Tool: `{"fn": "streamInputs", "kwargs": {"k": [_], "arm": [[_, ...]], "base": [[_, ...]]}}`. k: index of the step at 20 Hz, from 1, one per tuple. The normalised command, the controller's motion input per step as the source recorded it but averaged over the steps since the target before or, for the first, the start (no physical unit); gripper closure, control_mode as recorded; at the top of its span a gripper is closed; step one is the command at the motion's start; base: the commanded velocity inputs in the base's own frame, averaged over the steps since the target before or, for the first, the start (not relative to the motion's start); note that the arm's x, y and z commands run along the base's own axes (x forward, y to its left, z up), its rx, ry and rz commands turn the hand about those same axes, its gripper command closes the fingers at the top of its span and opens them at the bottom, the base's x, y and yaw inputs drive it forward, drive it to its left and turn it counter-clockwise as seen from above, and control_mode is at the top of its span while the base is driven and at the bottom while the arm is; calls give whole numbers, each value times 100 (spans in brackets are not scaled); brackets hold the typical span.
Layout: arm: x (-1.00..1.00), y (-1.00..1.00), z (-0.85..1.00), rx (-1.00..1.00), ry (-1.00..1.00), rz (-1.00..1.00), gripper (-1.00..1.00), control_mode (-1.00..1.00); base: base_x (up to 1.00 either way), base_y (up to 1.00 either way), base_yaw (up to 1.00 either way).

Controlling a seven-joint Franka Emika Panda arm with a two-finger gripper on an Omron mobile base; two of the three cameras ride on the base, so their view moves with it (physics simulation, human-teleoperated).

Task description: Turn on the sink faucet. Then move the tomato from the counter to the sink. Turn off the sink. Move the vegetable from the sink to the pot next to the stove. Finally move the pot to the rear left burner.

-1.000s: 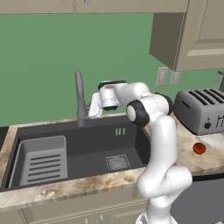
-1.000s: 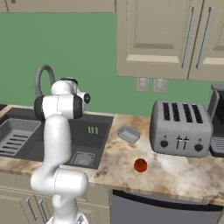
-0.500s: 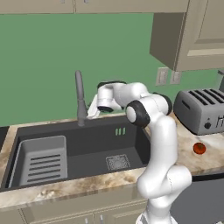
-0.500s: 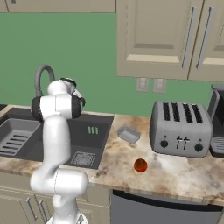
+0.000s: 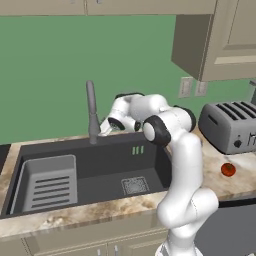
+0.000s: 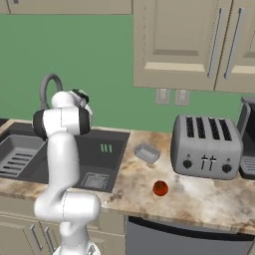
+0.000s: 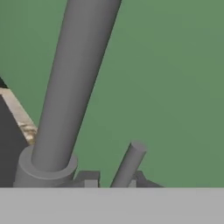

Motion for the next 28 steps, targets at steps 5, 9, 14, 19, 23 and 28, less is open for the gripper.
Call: {"fn": "streamInputs", "kwargs": {"k": [5, 9, 14, 19, 23, 28], "arm": [[0, -70, -2, 8, 0, -9, 100, -100], [0, -68, -3, 7, 0, -9, 100, -100], [0, -64, -7, 5, 0, -7, 100, -100], [0, -53, -6, 5, 0, -4, 100, -100], [0, -51, 0, 6, 2, -2, 100, -100], [0, -56, 0, 4, 13, -3, 100, -100]], "base": [[0, 0, 0], [0, 0, 0], [0, 0, 0], [0, 0, 0], [0, 0, 0], [0, 0, 0]]}}
